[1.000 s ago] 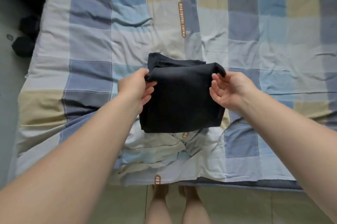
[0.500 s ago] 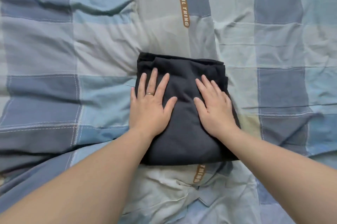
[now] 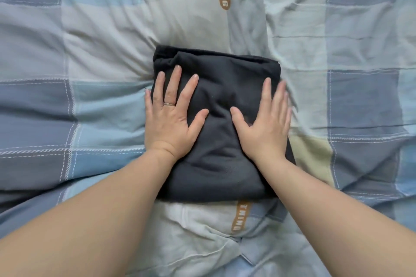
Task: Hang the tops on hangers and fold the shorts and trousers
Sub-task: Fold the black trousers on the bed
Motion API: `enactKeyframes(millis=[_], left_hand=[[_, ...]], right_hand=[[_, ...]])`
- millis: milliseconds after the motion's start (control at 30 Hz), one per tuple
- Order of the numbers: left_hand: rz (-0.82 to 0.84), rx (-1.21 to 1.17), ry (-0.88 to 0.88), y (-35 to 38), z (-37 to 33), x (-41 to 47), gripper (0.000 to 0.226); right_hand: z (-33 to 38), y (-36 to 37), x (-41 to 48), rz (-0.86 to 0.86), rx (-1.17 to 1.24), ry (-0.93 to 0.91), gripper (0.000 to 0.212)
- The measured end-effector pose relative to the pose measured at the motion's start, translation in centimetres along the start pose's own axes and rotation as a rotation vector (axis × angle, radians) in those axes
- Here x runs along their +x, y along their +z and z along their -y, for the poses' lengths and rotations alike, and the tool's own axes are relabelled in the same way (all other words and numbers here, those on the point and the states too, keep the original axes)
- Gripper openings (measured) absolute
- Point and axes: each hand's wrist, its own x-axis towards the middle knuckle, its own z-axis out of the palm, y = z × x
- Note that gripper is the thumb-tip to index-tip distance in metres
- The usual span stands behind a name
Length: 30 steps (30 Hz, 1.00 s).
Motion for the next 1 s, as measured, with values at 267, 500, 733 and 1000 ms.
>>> enactKeyframes(millis=[267, 500, 733, 1000], left_hand=[[-0.064, -0.359, -0.621, -2.9, -2.7, -2.1, 0.114], [0.215, -0.488, -0.799, -7.3, -2.9, -5.1, 0.093], [0.363, -0.68, -0.881, -10.3, -3.9, -12.9, 0.084], [0.67, -0.681, -0.869, -15.6, -5.2, -22.3, 0.086]], right_hand=[[-2.5, -4.4, -1.1, 0.274, 0.617, 0.349, 0.079], [-4.2, -8.5, -3.6, 0.501, 0.91, 0.483, 0.056], [-4.6, -13.0, -10.5, 0.643, 0.79, 0.594, 0.045], [-4.4, -16.8, -26.2, 0.707, 0.878, 0.984, 0.041]])
